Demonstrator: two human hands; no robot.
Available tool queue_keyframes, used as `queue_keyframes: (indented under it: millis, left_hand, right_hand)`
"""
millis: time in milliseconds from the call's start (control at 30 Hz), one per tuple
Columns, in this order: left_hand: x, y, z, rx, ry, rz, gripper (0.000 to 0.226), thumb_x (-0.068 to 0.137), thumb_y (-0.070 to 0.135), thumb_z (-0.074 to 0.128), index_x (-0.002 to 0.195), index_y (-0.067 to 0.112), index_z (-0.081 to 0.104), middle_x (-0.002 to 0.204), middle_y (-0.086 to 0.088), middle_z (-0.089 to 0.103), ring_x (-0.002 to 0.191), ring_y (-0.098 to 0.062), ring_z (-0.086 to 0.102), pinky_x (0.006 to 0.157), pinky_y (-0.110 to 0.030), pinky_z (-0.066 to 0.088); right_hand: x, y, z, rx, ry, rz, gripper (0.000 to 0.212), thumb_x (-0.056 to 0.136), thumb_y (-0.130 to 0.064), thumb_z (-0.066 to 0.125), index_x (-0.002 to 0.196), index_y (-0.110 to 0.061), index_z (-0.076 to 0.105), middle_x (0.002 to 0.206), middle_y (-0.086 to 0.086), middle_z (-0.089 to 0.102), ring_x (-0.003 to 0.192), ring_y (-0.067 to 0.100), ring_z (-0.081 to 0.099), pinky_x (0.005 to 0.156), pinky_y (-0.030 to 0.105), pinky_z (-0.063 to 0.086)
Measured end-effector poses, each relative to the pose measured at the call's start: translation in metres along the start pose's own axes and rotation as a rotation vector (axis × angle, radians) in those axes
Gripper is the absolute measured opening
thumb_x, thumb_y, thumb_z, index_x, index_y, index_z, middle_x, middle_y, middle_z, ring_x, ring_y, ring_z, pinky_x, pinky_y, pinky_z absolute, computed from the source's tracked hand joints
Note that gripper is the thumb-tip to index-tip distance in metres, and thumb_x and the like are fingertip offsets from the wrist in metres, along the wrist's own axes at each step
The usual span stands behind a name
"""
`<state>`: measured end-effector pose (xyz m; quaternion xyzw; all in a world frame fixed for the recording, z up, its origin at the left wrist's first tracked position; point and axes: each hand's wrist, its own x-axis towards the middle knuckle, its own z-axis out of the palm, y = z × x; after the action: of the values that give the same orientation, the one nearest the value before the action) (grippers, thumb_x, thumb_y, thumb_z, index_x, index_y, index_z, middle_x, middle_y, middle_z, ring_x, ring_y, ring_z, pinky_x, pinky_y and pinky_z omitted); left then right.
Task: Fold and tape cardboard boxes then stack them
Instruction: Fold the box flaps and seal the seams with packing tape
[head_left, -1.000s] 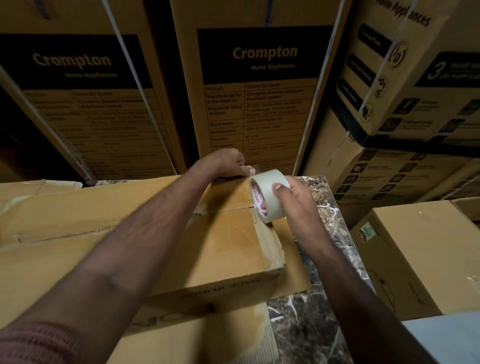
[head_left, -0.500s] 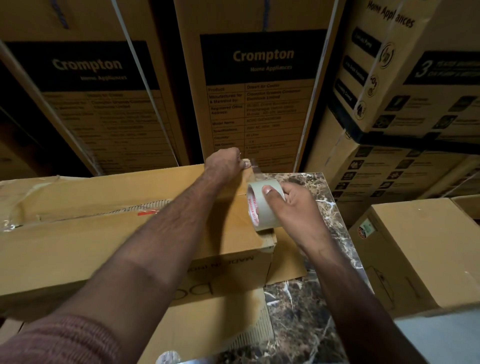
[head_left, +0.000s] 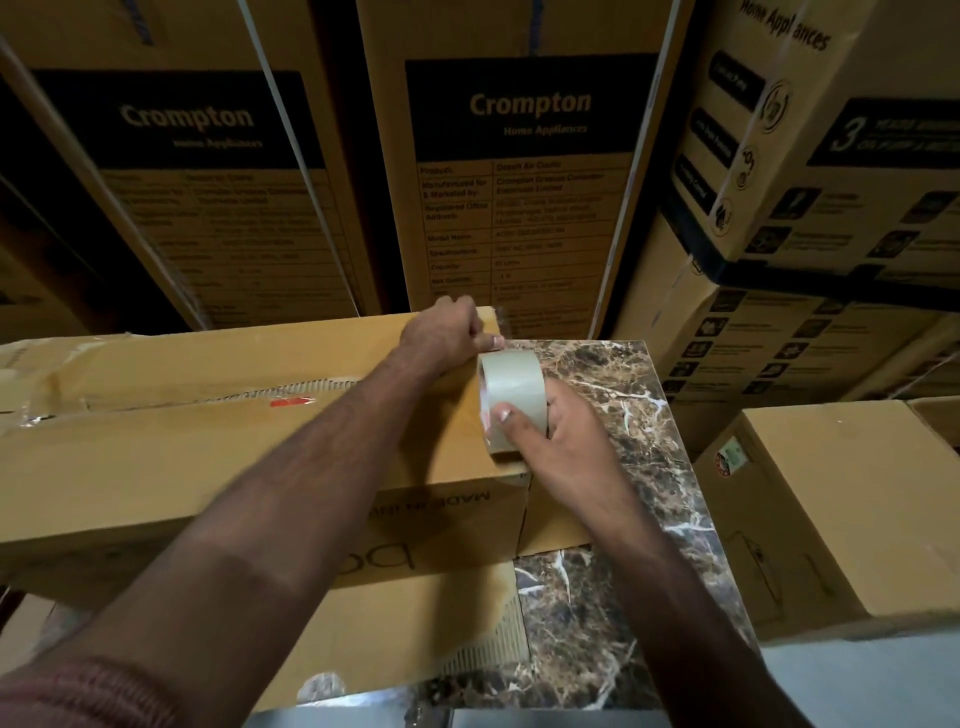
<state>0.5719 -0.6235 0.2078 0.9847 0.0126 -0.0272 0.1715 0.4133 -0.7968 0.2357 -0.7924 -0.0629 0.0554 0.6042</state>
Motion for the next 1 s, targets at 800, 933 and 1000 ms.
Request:
queue_keyframes:
  millis: [800, 933, 1000]
  left_hand:
    - [-0.077, 0.023, 0.008, 0.117, 0.089, -0.094, 0.057, 0.083, 0.031, 0.077, 0.131, 0.027, 0.045, 0.126, -0.006, 0.053, 0.105, -0.027, 0.057, 0.082, -0.042, 0.054]
    - [-0.079, 0.024, 0.004, 0.044, -0.036, -0.073, 0.038, 0.094, 0.038, 0.066, 0.128, 0.027, 0.053, 0.125, -0.01, 0.055, 0.107, -0.028, 0.055, 0.087, -0.042, 0.05]
    - [-0.085, 0.021, -0.001, 0.036, -0.135, -0.049, 0.043, 0.095, 0.03, 0.065, 0.136, 0.027, 0.052, 0.134, -0.013, 0.048, 0.116, -0.034, 0.051, 0.094, -0.042, 0.047]
  right_hand:
    - [-0.041, 0.013, -0.006, 0.069, 0.016, -0.081, 0.03, 0.092, -0.026, 0.073, 0.119, -0.021, 0.063, 0.099, -0.003, 0.071, 0.087, 0.01, 0.07, 0.07, 0.034, 0.062]
    - [-0.048, 0.02, -0.009, 0.084, 0.017, -0.072, 0.032, 0.092, -0.026, 0.073, 0.12, -0.017, 0.062, 0.1, -0.001, 0.071, 0.089, 0.012, 0.071, 0.071, 0.032, 0.062]
    - [-0.054, 0.026, -0.009, 0.084, -0.024, -0.068, 0.031, 0.092, -0.026, 0.072, 0.121, -0.018, 0.061, 0.103, -0.004, 0.071, 0.092, 0.009, 0.07, 0.073, 0.029, 0.061]
